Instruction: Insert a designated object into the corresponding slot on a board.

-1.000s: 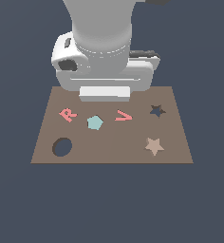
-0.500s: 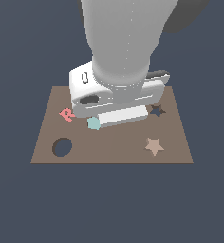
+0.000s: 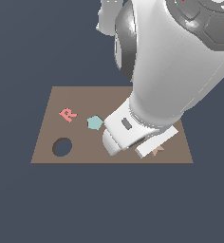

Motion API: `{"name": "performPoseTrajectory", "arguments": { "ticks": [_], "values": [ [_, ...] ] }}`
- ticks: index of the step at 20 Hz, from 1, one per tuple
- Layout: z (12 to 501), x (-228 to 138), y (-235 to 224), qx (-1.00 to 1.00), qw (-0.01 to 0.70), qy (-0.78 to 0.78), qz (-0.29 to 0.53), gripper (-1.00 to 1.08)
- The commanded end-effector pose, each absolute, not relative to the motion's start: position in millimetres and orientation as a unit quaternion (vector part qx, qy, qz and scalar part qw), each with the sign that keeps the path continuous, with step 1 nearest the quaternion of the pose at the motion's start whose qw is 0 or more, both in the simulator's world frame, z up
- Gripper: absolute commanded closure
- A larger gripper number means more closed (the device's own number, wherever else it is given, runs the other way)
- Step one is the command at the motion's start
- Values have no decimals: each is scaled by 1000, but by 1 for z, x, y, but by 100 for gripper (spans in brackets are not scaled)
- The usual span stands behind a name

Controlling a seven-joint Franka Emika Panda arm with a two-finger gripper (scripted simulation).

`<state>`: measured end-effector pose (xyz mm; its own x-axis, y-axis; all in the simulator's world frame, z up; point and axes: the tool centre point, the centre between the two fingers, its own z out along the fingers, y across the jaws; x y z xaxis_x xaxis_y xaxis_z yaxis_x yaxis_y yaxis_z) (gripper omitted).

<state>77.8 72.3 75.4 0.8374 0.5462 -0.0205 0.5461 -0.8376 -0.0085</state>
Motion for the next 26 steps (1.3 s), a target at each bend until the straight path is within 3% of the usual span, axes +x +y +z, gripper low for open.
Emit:
{"name": "performPoseTrajectory", "arguments": {
  "ticks": [1,11,26],
  "values": [
    [68,86,87,-947,1,-322,8,-92],
    [51,99,125,-913,0,-407,1,-92],
    [30,99,129,-910,0,-414,0,-92]
  ]
}}
